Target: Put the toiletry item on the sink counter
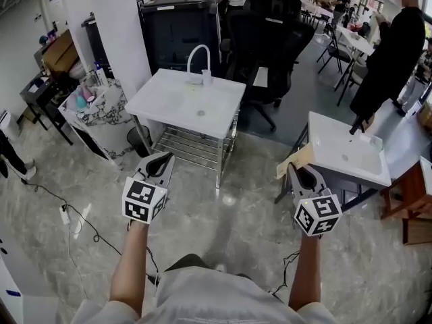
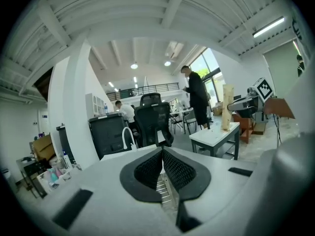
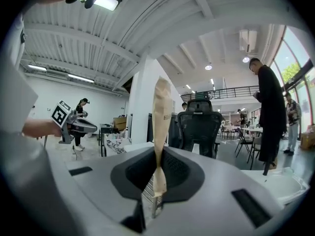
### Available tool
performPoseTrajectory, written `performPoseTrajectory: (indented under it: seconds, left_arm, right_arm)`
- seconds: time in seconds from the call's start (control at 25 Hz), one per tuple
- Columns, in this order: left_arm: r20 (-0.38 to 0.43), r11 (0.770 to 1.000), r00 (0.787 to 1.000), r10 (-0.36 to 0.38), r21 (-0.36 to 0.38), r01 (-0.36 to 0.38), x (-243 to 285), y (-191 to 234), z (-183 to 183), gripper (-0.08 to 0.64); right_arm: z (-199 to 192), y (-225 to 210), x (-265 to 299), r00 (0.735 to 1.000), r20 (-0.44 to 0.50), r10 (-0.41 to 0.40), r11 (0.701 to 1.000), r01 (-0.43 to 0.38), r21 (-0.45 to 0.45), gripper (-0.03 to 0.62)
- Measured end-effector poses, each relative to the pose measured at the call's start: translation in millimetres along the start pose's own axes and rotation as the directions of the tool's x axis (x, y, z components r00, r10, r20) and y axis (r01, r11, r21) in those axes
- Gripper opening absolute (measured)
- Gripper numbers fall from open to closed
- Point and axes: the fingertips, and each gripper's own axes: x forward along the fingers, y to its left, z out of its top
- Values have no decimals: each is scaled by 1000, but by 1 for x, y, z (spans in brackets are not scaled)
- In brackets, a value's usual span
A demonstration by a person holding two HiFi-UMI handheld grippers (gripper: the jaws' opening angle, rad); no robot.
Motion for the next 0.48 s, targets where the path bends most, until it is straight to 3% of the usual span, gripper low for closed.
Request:
performPoseTrajectory:
  seconds: [0.24,0.48]
  left_arm:
    - [-34,1000,999,21,-18,-22,18,10,-15,14]
    - [-19,998,999,43,-43,-44,64,57,-24,14]
  right_arm:
    - [-8,-11,32,1000,-15,25,1000,-25,-9,28]
    - [-9,-22,98,999,-28,32,999,-33,-29,28]
